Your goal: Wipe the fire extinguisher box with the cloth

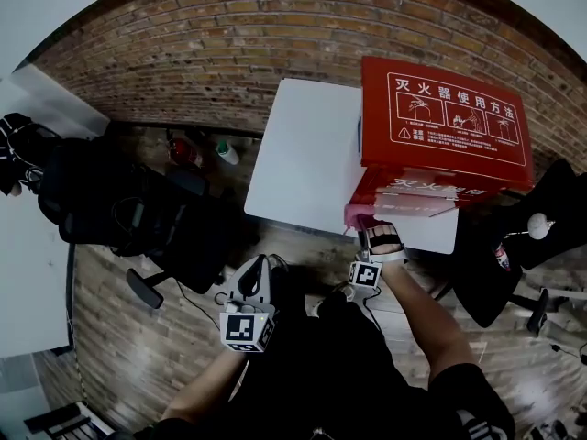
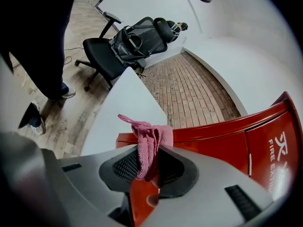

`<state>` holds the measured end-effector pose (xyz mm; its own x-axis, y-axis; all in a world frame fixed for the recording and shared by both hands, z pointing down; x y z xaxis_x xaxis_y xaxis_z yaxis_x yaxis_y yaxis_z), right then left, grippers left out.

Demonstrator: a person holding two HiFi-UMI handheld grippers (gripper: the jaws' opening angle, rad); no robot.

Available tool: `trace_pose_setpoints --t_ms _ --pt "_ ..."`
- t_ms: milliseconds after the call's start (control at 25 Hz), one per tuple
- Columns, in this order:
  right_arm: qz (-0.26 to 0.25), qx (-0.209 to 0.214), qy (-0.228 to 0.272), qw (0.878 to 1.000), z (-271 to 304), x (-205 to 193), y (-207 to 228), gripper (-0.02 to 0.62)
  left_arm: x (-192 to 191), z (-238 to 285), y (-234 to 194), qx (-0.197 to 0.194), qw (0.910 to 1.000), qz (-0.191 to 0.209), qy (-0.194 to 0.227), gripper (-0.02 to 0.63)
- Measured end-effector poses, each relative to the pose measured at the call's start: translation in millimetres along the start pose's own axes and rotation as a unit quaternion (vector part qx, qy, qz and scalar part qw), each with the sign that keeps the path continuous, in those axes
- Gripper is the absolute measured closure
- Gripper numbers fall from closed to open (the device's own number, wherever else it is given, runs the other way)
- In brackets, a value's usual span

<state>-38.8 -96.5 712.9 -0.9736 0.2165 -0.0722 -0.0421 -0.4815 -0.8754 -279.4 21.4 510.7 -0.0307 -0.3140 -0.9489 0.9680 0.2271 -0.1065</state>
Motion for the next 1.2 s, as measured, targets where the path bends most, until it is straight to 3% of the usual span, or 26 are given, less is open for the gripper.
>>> trace_pose_setpoints --t_ms 440,600,1200 --pt "0.003 0.019 -0.002 1.0 16 -1 -22 0.494 -6 -4 -6 0.009 0.9999 0.003 -0.01 0.572" --pt "0.013 0.052 -0.001 0.999 23 -2 -40 0.494 -7 -5 -8 0.012 0.9998 0.005 -0.015 0.572" --pt "0.025 0.104 -0.01 0.994 50 -5 -79 0.494 0 -6 -23 0.007 0.9996 0.014 -0.022 0.572"
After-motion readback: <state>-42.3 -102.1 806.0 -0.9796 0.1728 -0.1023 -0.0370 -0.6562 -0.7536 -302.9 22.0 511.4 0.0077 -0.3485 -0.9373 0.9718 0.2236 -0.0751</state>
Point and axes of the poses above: the fingertips, and each gripper's own axes: z forward along the fingers, y to its right, x out of its top, the point moved 7 cm from there along -z, backward along the fingers
